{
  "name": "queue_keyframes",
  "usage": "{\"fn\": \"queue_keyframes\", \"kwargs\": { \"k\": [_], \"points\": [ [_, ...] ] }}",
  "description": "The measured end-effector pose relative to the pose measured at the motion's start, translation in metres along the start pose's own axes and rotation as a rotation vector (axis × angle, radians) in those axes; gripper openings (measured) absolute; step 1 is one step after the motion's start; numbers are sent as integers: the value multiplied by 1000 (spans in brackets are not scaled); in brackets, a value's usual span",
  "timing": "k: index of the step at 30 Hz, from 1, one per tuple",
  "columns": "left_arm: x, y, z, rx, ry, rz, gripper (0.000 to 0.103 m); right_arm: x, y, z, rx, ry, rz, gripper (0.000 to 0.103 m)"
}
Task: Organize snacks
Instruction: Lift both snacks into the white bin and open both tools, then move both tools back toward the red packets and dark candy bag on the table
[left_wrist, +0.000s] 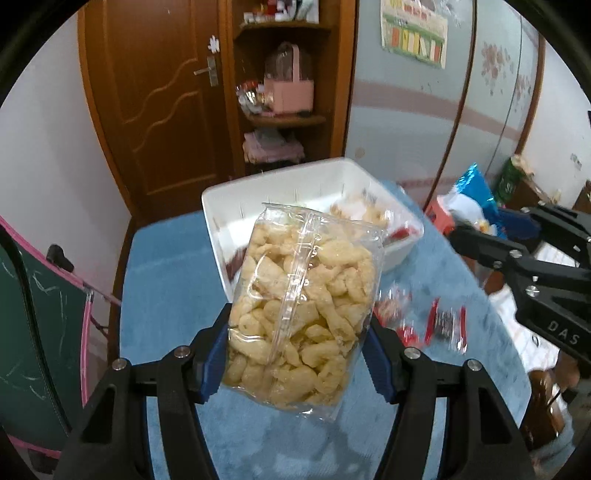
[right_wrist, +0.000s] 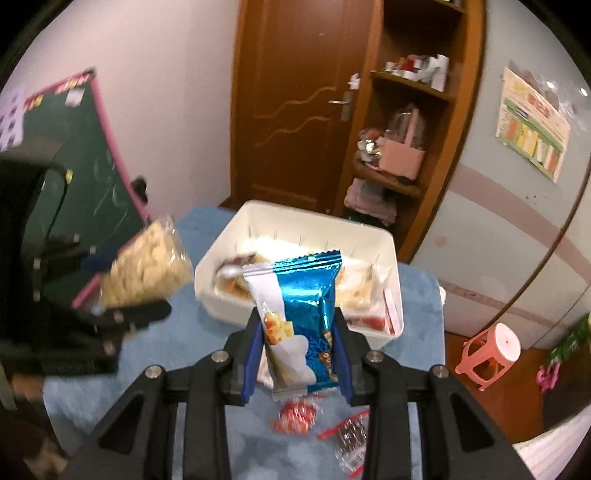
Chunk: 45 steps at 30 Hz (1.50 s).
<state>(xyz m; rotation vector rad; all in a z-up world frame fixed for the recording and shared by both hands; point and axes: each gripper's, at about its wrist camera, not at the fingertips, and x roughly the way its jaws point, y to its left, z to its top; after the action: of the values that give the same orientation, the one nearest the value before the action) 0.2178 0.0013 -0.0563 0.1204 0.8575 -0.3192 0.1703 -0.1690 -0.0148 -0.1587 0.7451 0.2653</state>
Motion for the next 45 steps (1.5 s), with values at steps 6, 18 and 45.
{"fn": "queue_keyframes", "kwargs": {
  "k": [6, 18, 45],
  "points": [
    [1, -3, 34, 0, -73, 47, 63, 25, -14, 31, 73, -10, -12, 35],
    [46, 21, 99, -75, -163, 106, 63, 69, -43, 73, 187, -41, -92, 35],
    [117, 48, 106, -146, -73, 91, 93, 132, -76, 71, 261, 21, -113, 60]
  ]
}}
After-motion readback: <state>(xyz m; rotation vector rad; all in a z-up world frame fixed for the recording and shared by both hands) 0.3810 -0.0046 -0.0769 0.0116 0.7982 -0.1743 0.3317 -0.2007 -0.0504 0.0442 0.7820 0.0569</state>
